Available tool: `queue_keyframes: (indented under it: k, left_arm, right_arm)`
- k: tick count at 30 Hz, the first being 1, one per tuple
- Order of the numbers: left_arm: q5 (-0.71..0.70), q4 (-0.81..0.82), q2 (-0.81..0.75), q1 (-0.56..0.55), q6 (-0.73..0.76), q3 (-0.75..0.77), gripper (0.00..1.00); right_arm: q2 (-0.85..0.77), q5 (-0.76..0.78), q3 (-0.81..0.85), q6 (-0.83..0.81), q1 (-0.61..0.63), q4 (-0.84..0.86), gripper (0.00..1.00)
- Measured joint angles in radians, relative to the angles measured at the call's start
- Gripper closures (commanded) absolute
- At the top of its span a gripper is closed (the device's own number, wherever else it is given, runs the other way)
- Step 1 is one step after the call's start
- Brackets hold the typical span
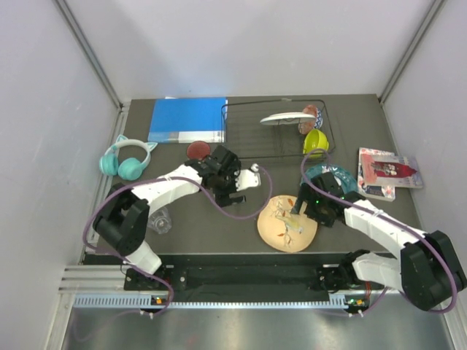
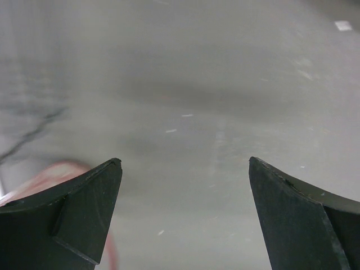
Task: Load the mixed dishes into the dish rack
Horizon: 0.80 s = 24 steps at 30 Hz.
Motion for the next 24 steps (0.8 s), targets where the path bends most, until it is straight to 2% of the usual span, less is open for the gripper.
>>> queue_keyframes:
  k: [4,12,24]
  left_arm:
    - [-0.002,0.035,0.058,-0.026,0.056,-0.074,0.01]
    - [0.003,0.1,0.101,-0.062,0.066,-0.082,0.01]
    - [0.084,0.012,0.079,-0.095,0.032,-0.085,0.01]
  right_arm:
    - [-0.005,-0.034,-0.011,-0.025,-0.005,0.053,0.12]
    - [0.007,-0.106,-0.028,-0.081,-0.017,0.118,0.21]
    - [0.237,-0.267,0.098,-0.151,-0.016,0.248,0.26]
